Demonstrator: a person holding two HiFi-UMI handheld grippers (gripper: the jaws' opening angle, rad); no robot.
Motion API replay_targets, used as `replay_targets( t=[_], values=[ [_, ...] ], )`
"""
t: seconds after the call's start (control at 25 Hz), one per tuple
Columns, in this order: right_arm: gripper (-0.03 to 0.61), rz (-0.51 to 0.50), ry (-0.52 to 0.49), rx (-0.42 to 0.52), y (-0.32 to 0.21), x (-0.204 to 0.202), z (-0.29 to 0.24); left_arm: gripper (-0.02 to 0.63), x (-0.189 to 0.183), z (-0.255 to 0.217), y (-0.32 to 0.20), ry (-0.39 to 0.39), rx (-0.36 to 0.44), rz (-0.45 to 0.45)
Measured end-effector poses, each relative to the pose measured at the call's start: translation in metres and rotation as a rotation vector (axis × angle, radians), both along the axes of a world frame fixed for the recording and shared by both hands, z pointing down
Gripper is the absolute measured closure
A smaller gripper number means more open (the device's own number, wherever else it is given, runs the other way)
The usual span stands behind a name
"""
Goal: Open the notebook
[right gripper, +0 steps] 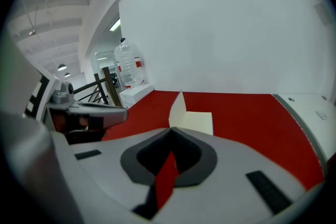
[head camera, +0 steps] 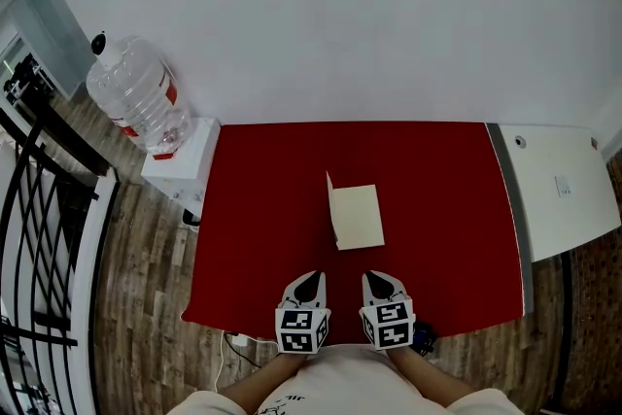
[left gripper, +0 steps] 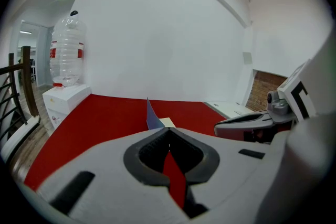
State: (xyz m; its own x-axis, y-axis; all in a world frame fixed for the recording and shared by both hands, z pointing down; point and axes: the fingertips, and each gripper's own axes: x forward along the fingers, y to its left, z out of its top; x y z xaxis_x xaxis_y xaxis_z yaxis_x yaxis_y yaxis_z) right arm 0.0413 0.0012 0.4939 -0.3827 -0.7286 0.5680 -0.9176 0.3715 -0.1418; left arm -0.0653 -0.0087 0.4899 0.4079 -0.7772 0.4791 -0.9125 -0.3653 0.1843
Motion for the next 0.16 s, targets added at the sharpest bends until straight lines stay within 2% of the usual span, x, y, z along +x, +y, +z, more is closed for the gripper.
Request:
replay_targets(
  t=[0.16],
  values=[
    [0.572, 0.002, 0.002, -0.003, 0.0000, 0.0014, -0.0004, 0.607, 0.0013, 0.0001, -0.0003, 0.001, -0.002, 0.004]
  ],
)
